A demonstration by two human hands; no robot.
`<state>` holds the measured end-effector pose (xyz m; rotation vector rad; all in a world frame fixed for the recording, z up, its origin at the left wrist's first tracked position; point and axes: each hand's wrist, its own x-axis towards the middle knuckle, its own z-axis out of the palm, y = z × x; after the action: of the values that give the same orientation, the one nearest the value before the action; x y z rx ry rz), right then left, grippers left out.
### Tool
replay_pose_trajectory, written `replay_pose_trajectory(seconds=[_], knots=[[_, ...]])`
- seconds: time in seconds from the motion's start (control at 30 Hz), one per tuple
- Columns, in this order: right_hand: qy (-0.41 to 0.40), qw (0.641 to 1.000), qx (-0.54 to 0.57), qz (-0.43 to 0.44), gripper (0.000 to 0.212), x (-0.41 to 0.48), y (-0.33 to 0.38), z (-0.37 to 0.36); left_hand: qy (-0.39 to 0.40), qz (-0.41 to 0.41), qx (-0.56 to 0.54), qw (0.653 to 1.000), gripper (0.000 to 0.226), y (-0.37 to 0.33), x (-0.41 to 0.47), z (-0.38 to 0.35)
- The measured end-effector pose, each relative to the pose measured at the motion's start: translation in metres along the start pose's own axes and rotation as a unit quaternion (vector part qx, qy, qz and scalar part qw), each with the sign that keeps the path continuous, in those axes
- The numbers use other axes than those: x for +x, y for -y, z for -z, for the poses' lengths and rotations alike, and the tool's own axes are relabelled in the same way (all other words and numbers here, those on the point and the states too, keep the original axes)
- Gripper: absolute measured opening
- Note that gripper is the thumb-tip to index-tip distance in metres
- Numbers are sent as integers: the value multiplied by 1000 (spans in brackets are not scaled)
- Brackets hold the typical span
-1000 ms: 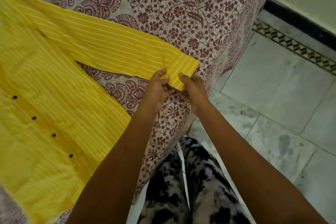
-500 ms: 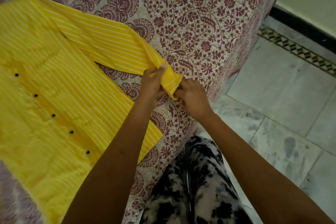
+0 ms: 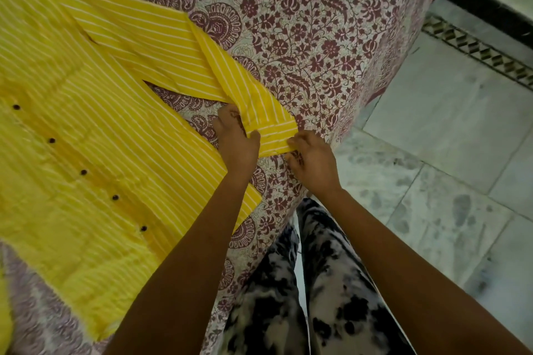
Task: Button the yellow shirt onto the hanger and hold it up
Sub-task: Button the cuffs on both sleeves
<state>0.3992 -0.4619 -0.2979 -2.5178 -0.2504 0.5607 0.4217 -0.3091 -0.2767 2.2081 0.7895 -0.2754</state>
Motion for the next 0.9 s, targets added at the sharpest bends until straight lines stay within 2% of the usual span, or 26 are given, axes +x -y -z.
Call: replay_pose_trajectory(seconds=[0.03,0.1,0.17,0.27,0.37,0.47,0.53,0.6,0.63,0.67,0.7,0.73,0.77,0.8,0.83,0.9], knots=[[-5,1000,-13,-7,34,0,2,-3,-29,-24,11,999,49,0,-4,0],[-10,999,-38,-22,36,0,7,-7,-31,-67,-1,997,37,0,-9,1],[-18,998,-54,-35,39,2,12,-10,41,-87,-10,995,29,6,-11,-2],[-34,994,-92,-43,36,4,17,-11,131,-131,76,980,38,14,-15,-7],[-42,993,-101,-43,32,8,18,-14,116,-150,147,971,43,18,-15,-12],[-49,994,-52,-82,26,9,20,-13,99,-153,157,971,30,17,-7,-10],[-63,981,48,-179,23,7,28,-13,93,-144,99,980,23,17,1,-4],[-73,932,185,-303,38,7,39,-18,115,-113,46,986,20,17,8,3],[-82,888,272,-361,41,7,47,-20,135,-100,33,985,19,17,10,6],[-97,827,365,-416,37,8,54,-21,153,-88,21,984,19,17,12,9],[-110,751,458,-464,30,10,59,-22,165,-77,4,983,19,16,12,10],[-121,672,538,-495,22,13,64,-22,173,-68,-11,983,19,14,12,11],[-132,612,587,-514,15,17,66,-23,179,-65,-20,982,19,13,12,12],[-146,576,609,-526,14,21,69,-24,184,-65,-21,981,20,12,11,12],[-158,563,609,-536,18,25,72,-26,186,-67,-19,980,20,11,10,12],[-165,574,576,-558,32,31,77,-29,174,-63,-25,982,19,10,9,12]])
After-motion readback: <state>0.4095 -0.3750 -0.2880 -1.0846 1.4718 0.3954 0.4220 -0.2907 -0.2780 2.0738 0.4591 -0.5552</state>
